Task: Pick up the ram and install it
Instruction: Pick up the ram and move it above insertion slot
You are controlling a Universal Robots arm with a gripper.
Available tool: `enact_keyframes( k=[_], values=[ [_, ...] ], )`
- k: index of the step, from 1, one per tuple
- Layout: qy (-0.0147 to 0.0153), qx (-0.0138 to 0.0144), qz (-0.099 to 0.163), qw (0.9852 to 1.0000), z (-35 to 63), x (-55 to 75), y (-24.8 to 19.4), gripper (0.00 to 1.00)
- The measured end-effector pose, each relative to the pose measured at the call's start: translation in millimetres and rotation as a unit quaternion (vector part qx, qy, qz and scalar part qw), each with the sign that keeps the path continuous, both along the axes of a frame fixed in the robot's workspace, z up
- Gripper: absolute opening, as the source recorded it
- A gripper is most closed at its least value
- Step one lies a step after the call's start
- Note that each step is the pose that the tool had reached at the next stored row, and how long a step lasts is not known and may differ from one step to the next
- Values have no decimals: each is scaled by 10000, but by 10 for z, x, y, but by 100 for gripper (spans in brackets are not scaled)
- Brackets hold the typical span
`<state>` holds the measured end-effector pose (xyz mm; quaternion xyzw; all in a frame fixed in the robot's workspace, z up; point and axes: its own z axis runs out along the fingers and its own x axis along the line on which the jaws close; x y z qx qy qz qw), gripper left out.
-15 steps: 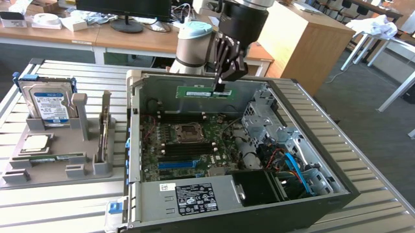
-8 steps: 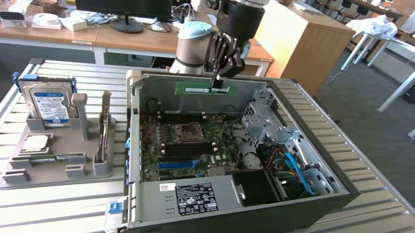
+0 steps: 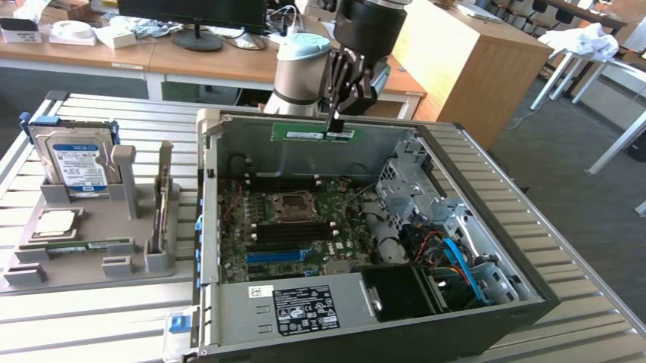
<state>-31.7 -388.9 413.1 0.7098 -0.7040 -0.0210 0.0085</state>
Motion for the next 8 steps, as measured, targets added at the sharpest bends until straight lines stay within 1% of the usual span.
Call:
enact_keyframes(
  k=[4, 8],
  values=[
    [0, 0, 0, 10000, -1, 0, 0, 11],
    [0, 0, 0, 10000, -57, 0, 0, 11]
  ],
)
